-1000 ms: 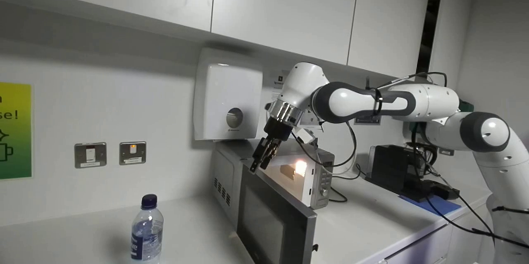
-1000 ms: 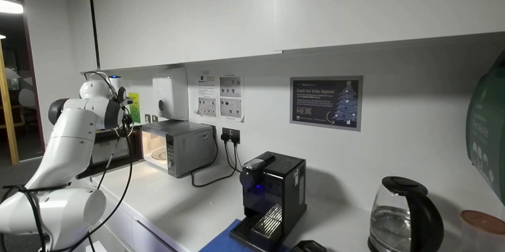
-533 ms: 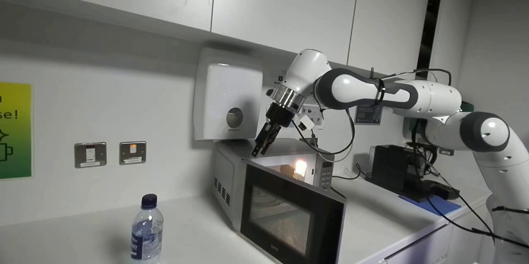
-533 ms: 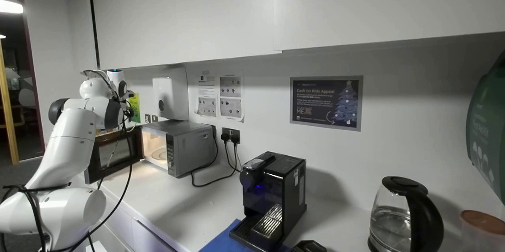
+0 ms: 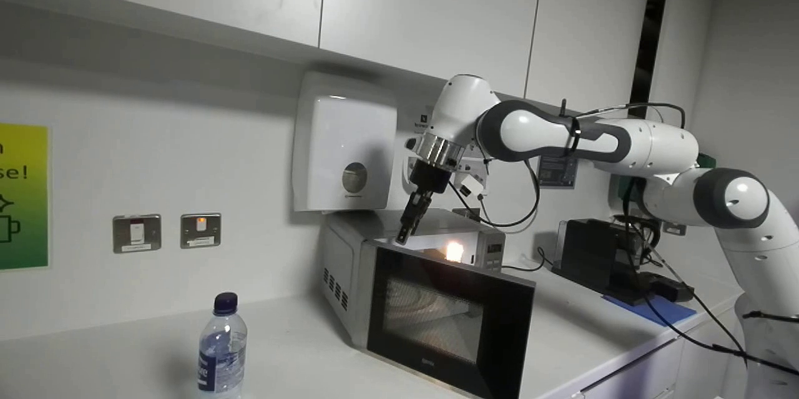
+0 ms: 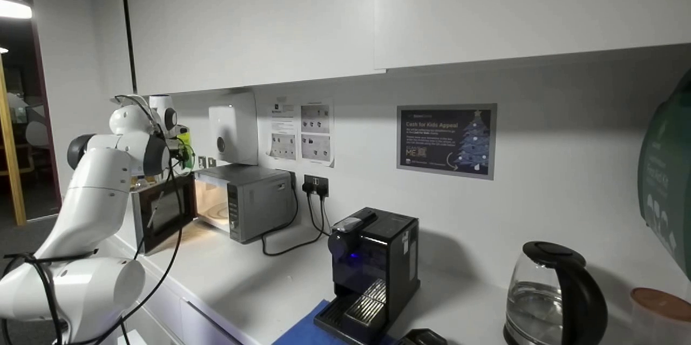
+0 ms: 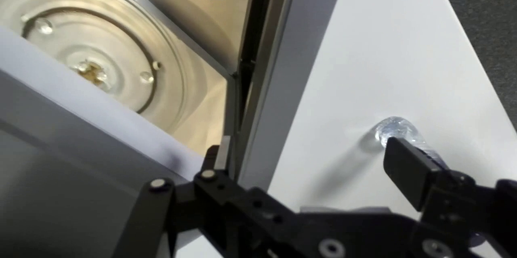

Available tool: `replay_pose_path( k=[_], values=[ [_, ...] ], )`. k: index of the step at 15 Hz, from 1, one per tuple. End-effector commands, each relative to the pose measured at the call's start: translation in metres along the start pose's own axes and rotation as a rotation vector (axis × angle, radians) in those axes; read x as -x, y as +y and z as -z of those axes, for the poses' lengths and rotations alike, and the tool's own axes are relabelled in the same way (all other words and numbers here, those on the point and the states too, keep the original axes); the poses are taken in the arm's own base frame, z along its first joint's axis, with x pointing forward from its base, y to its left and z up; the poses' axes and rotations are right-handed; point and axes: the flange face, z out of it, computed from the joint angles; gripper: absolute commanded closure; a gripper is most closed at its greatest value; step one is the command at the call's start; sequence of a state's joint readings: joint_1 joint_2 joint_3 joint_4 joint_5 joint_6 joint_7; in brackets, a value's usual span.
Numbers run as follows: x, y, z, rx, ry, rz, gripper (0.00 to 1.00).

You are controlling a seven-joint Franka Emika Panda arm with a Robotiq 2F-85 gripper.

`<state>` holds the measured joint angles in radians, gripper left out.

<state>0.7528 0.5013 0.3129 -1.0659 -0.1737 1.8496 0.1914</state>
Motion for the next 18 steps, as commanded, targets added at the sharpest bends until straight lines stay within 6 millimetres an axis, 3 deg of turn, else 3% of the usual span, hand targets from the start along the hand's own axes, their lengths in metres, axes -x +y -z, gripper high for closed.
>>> replay_pose_path(
  k=[1,4,7,18],
  values=[
    [0.011,0.029,0.031,0.150,0.000,-0.042,0.00],
    [0.016,0.053,0.049,0.280,0.056,-0.145,0.00],
    [0.030,0.064,0.053,0.346,0.056,-0.283,0.00],
    [0.102,0.057,0.042,0.373,-0.132,-0.305,0.00]
  ],
)
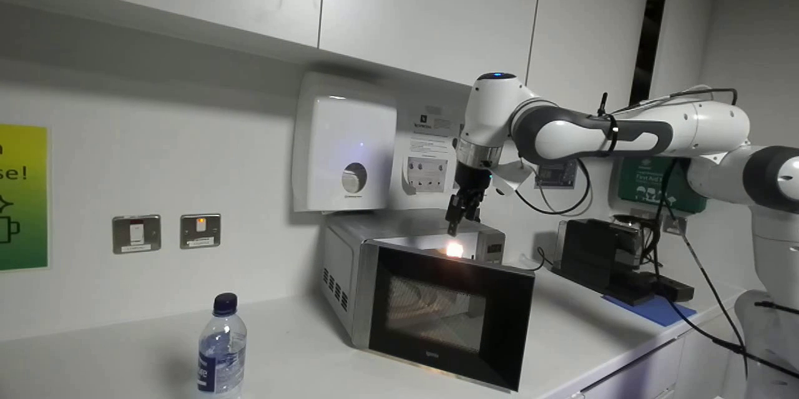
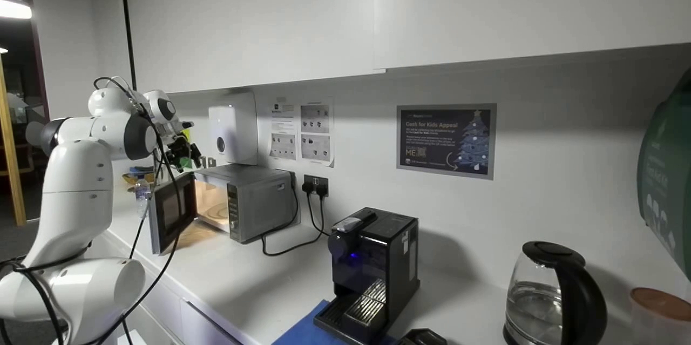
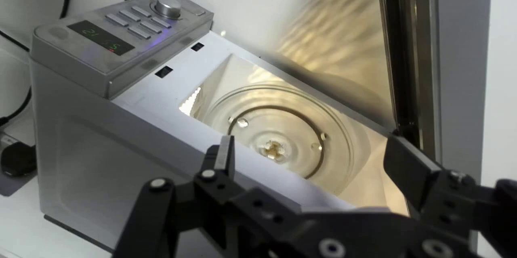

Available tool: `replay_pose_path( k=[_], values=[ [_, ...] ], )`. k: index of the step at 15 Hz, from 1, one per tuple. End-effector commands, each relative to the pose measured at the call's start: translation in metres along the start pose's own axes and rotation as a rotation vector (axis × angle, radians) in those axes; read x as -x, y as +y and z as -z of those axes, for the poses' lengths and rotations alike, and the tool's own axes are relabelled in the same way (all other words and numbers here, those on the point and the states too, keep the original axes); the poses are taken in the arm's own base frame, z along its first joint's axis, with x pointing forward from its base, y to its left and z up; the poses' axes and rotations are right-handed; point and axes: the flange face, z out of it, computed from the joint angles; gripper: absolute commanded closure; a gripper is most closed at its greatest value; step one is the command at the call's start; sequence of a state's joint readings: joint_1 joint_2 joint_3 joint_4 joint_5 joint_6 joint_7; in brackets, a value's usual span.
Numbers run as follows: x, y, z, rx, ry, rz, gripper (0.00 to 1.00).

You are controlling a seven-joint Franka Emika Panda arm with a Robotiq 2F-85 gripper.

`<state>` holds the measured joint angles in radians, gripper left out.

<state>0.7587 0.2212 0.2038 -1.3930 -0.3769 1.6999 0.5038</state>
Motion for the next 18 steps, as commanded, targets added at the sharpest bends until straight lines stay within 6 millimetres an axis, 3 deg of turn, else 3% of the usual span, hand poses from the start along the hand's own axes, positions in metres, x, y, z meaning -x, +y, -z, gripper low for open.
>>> replay_pose_path(
  k=[1,10,18],
  values=[
    [0.032,0.013,-0.003,0.005,-0.033,0.000,0.00],
    [0.058,0.019,-0.034,0.021,-0.023,0.043,0.00],
    [0.049,0.017,-0.063,-0.065,0.076,0.023,0.00]
  ],
)
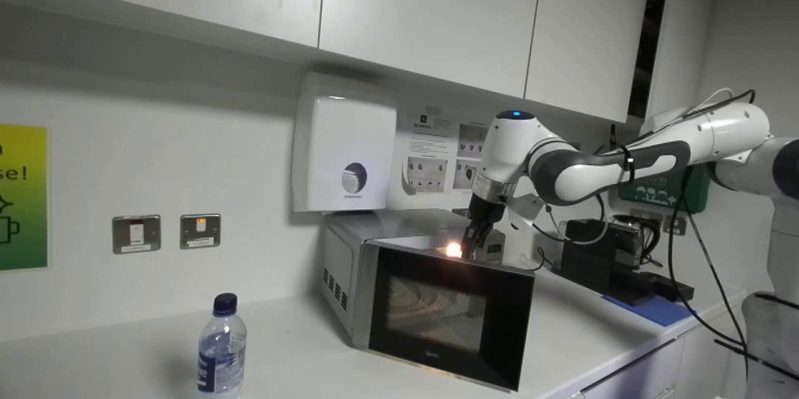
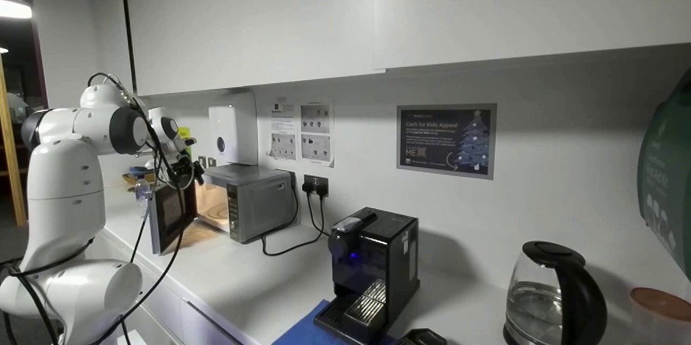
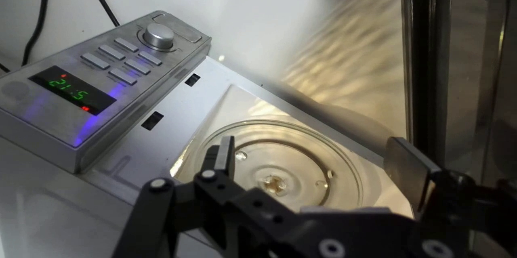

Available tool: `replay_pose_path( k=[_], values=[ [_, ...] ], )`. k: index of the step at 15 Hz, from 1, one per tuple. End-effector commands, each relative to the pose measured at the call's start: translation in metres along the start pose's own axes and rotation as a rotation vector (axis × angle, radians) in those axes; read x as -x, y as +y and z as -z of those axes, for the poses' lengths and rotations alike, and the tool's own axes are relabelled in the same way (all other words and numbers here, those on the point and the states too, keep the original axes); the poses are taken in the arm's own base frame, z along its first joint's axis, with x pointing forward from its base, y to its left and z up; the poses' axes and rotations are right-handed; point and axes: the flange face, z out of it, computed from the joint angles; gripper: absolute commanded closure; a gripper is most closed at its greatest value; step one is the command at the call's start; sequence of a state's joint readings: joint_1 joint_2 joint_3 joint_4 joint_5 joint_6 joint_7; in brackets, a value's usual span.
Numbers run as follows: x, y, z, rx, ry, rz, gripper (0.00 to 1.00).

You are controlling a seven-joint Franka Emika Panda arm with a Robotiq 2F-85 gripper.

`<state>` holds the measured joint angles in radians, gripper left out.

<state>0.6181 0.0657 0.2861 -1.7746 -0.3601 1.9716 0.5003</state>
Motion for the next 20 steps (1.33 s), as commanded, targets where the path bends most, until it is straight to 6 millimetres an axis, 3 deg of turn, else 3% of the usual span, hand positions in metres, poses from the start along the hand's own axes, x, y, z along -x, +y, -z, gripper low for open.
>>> replay_pose_path(
  k=[1,12,20],
  values=[
    [0.004,0.004,-0.001,-0.053,0.060,-0.009,0.00],
    [-0.025,-0.012,-0.001,-0.278,0.174,-0.041,0.00],
    [-0.048,-0.028,-0.003,-0.433,0.199,0.043,0.00]
  ],
)
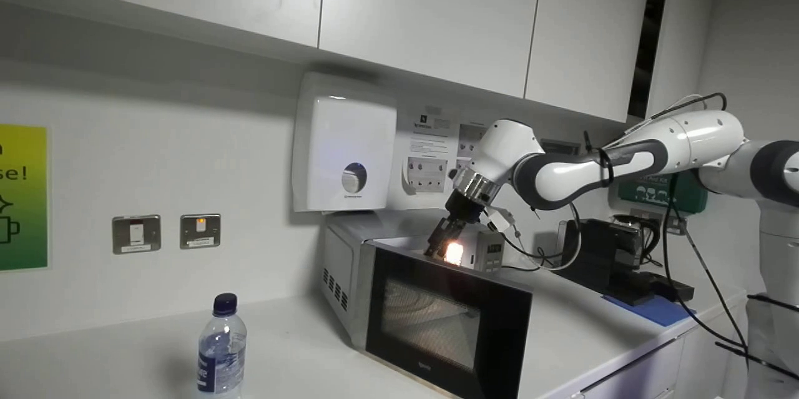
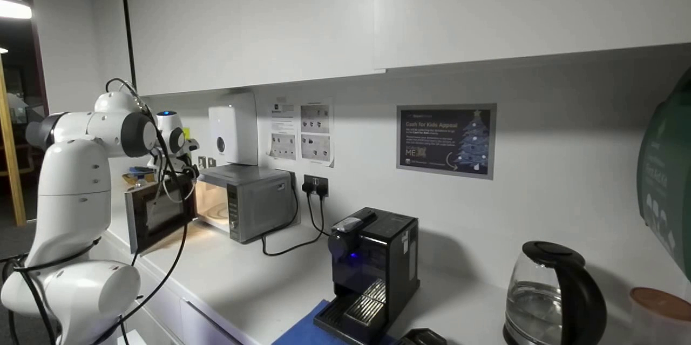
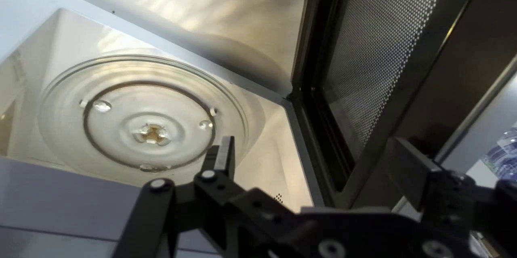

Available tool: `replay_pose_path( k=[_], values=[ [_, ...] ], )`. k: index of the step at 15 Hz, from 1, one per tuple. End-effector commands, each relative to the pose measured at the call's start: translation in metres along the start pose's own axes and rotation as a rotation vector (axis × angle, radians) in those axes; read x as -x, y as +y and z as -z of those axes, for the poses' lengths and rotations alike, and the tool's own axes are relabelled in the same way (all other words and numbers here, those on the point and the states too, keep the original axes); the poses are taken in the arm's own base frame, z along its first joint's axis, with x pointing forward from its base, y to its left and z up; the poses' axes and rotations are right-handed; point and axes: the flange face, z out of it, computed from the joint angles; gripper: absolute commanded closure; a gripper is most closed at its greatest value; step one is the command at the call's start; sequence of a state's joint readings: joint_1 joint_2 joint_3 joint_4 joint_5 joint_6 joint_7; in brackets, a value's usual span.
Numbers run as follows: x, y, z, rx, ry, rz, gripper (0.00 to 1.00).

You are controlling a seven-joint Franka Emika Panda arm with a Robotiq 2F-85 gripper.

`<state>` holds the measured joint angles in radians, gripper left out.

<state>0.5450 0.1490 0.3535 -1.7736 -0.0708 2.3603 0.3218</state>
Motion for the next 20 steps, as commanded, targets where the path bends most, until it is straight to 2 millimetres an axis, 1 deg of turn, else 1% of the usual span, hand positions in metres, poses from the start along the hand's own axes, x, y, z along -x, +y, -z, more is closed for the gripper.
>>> replay_pose_path(
  k=[1,7,15,17,18,20],
  values=[
    [-0.016,-0.003,0.004,-0.066,0.017,0.041,0.00],
    [-0.026,-0.004,0.000,-0.114,0.024,0.051,0.00],
    [-0.040,-0.012,-0.020,-0.208,0.003,0.068,0.00],
    [-0.042,-0.012,-0.022,-0.214,0.000,0.079,0.00],
    [-0.043,-0.012,-0.021,-0.212,-0.003,0.087,0.00],
    [-0.045,-0.009,-0.013,-0.202,-0.031,0.119,0.00]
  ],
)
